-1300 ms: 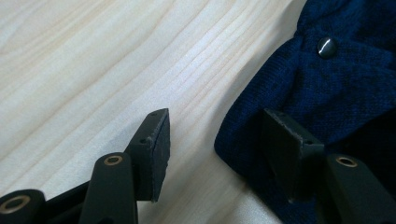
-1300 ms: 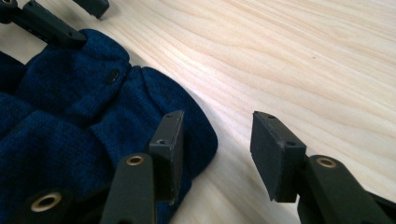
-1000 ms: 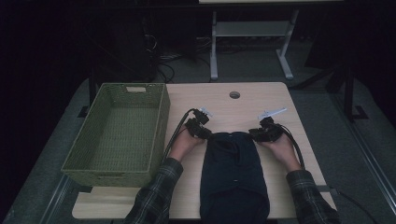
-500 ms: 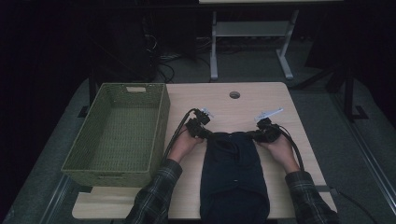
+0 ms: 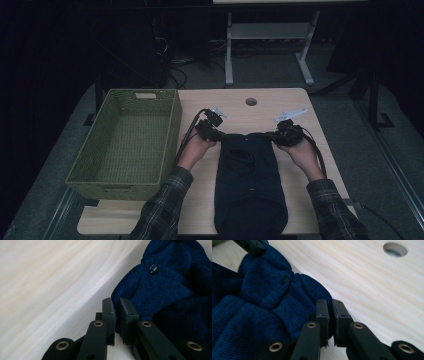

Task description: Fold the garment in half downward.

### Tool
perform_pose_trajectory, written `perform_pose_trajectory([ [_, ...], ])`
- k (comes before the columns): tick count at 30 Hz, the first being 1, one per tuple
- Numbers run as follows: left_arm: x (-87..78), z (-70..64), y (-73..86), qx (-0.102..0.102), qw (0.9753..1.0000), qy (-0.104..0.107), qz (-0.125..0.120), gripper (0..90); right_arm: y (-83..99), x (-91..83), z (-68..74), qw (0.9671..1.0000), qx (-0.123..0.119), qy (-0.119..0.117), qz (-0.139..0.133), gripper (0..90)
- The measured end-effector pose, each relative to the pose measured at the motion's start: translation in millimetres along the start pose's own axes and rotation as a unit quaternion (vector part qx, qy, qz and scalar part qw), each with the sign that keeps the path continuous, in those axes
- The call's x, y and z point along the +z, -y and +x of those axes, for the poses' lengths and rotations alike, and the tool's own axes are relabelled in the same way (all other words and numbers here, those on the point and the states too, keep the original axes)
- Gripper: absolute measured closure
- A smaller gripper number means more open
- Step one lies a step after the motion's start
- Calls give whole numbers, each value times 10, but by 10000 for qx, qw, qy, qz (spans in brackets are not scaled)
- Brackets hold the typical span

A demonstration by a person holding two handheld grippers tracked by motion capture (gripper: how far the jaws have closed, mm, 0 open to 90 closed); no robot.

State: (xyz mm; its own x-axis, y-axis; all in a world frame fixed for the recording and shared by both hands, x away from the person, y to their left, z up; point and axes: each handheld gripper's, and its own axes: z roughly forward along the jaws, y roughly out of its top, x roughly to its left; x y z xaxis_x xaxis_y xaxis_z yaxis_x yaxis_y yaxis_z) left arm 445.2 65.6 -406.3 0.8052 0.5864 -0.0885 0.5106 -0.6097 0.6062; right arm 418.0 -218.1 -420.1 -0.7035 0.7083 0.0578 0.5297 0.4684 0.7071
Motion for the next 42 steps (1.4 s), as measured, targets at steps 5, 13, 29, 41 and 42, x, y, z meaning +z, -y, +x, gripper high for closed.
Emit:
perform_pose_trajectory([
  [5,-163,10,-111,132,9996,-194,-148,834,-139,-106,18,9996,-144,135,-203,843],
  [13,-362,-6,-286,330,9979,-457,-330,834,-314,-259,26,9981,-312,309,-436,843],
  [29,-702,-63,-488,489,9923,-848,-764,834,-671,-497,29,9922,-546,734,-841,842],
  [41,-728,-285,-92,629,9915,-662,-929,820,-388,-521,296,9912,-590,581,-1030,814],
  [42,-725,-299,-65,610,9919,-641,-911,820,-355,-520,323,9918,-582,551,-1000,813],
])
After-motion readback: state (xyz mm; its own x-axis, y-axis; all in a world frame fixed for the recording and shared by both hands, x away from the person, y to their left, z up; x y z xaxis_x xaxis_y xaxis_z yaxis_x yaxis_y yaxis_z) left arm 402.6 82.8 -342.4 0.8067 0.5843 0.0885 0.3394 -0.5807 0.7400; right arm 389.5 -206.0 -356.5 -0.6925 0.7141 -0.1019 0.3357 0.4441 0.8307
